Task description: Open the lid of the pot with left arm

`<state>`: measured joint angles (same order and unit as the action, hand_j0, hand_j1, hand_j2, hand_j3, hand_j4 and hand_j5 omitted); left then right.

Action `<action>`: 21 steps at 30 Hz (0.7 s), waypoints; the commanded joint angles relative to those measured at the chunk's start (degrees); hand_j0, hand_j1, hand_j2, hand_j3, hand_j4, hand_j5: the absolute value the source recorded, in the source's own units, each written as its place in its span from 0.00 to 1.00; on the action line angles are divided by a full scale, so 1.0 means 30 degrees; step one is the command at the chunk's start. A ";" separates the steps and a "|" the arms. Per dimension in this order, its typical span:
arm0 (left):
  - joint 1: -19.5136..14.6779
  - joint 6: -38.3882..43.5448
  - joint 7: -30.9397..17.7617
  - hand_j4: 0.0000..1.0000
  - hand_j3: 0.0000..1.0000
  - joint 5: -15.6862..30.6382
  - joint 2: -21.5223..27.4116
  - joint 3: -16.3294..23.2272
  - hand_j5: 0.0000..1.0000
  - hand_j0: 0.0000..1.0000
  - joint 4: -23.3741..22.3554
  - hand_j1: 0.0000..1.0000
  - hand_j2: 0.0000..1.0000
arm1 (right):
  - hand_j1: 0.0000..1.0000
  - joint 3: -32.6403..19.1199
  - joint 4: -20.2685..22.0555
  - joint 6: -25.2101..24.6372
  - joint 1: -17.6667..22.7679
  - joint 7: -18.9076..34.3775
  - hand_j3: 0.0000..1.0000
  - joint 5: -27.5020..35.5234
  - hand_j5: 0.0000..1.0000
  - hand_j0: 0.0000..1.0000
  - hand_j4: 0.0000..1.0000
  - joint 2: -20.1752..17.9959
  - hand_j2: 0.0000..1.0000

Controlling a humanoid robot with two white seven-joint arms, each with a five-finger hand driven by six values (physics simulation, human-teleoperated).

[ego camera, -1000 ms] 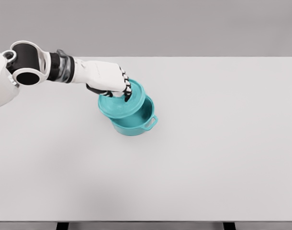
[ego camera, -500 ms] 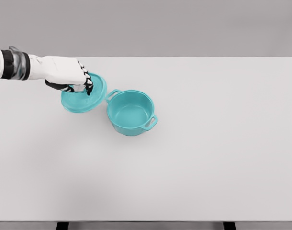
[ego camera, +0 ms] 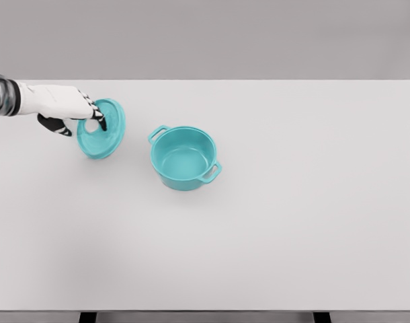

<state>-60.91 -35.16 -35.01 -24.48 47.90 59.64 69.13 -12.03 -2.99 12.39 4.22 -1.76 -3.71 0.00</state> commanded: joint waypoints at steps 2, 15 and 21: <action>0.0000 0.0053 0.0004 1.00 1.00 0.0131 -0.0029 -0.0016 1.00 1.00 -0.0221 1.00 1.00 | 1.00 -0.0004 0.0001 0.0001 0.0000 0.0002 1.00 0.0007 1.00 1.00 1.00 0.0001 1.00; 0.0029 0.0053 0.0004 1.00 1.00 0.1302 0.0176 -0.0777 1.00 1.00 -0.0221 1.00 1.00 | 1.00 -0.0004 0.0001 0.0001 0.0000 0.0002 1.00 0.0007 1.00 1.00 1.00 0.0001 1.00; 0.3690 0.0053 0.0004 1.00 1.00 0.2563 0.0586 -0.6019 1.00 1.00 -0.0250 1.00 1.00 | 1.00 -0.0004 0.0001 0.0001 0.0000 0.0002 1.00 0.0007 1.00 1.00 1.00 0.0001 1.00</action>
<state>-47.65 -35.23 -35.04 -18.11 49.39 46.27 68.41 -12.03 -3.00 12.39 4.22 -1.76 -3.71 0.00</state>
